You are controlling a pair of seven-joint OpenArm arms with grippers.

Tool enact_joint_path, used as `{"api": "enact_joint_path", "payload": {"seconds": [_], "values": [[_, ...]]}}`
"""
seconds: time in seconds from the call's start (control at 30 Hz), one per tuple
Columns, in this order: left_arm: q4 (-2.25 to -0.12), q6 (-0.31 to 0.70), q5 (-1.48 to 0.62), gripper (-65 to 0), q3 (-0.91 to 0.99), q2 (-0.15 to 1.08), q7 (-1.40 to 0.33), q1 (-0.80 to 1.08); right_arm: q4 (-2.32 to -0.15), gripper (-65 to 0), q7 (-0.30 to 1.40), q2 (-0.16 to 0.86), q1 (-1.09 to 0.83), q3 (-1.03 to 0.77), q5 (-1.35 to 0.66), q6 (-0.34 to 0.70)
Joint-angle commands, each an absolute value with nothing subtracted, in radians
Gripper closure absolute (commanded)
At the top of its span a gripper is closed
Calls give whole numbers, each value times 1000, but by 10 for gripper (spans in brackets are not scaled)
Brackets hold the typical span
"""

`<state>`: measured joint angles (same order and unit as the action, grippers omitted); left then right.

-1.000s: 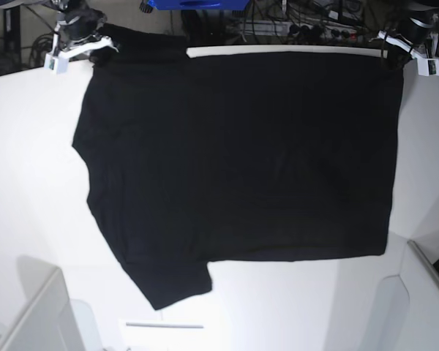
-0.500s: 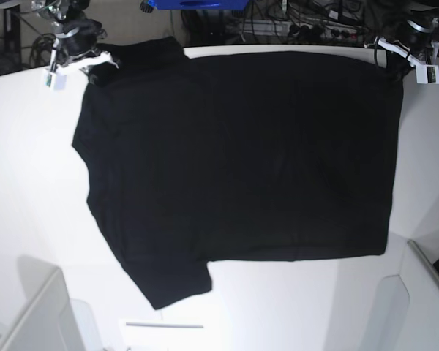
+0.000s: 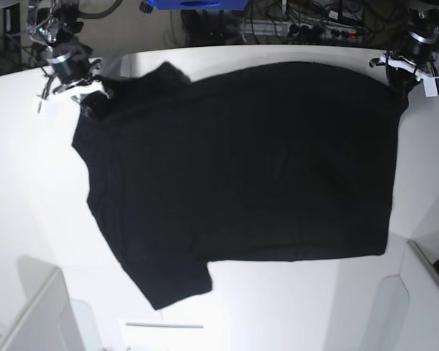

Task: Fold the T-shirt properly
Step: 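Lift the shirt by its shoulders with both grippers and shake it flat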

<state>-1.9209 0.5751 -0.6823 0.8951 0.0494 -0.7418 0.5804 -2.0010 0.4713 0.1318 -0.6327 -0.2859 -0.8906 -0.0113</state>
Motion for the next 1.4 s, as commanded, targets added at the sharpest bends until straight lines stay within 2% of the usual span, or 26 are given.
{"api": "enact_joint_path", "payload": {"seconds": [0.0,0.13,0.3,0.6,0.8,1.03,1.23,1.37], "values": [[-1936,576,-699,0,901,59,-716,581,-2017,0,472,142,-633,-289,-900,-7],[-1936,575,-699,0,901,59,-716,555,-2017,0,572,139,-568,-294,-900,-7],[-1936,489,-699,0,897,62,-716,524,-2015,0,619,139,-501,-294,-898,-10],[-1933,481,-699,0,894,65,-716,483,-2003,0,717,137,-378,-294,-894,-12],[-1931,424,-697,0,894,65,-716,453,-1956,0,753,137,-303,-294,-894,-48],[-1923,421,-696,0,894,67,-717,426,-1919,0,756,140,-251,-292,-894,-68],[-1919,421,-558,0,892,61,-717,375,-1865,0,756,139,-219,-291,-894,-68],[-1919,421,-541,0,892,64,-792,328,-1822,0,756,139,-186,-289,-894,-68]]}}
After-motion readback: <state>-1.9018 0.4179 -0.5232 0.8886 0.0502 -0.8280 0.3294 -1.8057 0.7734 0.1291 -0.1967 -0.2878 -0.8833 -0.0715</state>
